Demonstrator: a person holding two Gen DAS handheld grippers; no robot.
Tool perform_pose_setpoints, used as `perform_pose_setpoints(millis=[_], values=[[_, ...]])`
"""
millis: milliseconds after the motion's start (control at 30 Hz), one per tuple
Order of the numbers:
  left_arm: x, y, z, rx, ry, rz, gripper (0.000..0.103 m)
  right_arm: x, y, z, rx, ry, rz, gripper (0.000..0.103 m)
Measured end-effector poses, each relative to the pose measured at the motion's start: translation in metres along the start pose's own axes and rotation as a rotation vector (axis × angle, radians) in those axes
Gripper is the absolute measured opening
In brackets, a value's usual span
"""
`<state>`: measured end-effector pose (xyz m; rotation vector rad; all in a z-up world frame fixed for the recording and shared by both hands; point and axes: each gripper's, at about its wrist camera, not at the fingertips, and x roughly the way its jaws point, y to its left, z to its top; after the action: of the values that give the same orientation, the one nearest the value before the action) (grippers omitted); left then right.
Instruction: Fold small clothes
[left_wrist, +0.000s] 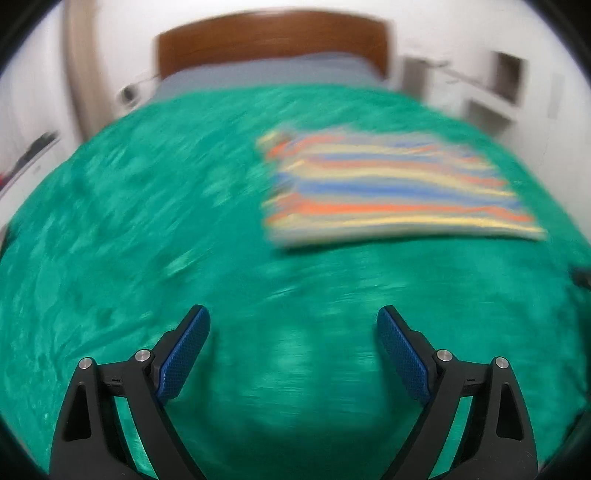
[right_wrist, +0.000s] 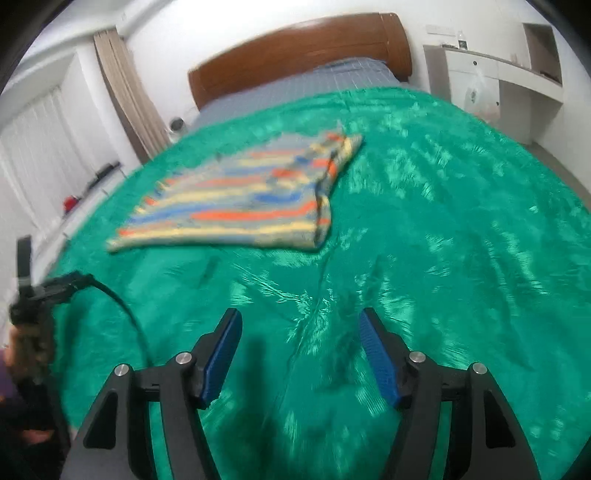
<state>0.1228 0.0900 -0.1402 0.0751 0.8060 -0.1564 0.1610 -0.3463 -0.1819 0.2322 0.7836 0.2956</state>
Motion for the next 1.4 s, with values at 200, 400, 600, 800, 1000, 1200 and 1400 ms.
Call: perform_pose_setpoints(millis=[200, 400, 600, 800, 1000, 1200, 1400], values=[[0.019, -0.147, 0.041, 0.325, 0.015, -0.204, 0.093, -0.033, -0.037, 0.021, 0.057, -0.001, 0.029, 0.070], [0.100, -0.277, 0.071, 0.518, 0.085, -0.216, 0.072, -0.012, -0.076, 0.070, 0.078, 0.085, 0.206, 0.070], [0.122, -0.313, 0.087, 0.543, 0.001, -0.213, 0.006, 0.074, -0.115, 0.132, 0.182, 0.189, 0.312, 0.070], [0.120, -0.295, 0.100, 0.472, -0.044, -0.279, 0.004, 0.195, -0.122, 0.185, 0.377, 0.238, 0.381, 0.066], [0.098, -0.243, 0.114, 0.295, -0.092, -0.341, 0.004, 0.205, -0.095, 0.222, 0.331, 0.192, 0.348, 0.010], [0.066, -0.142, 0.120, 0.022, -0.138, -0.321, 0.004, 0.186, 0.000, 0.265, 0.180, 0.160, 0.408, 0.010], [0.069, -0.046, 0.103, -0.159, -0.097, -0.205, 0.004, 0.248, 0.127, 0.279, 0.052, 0.226, 0.475, 0.010]])
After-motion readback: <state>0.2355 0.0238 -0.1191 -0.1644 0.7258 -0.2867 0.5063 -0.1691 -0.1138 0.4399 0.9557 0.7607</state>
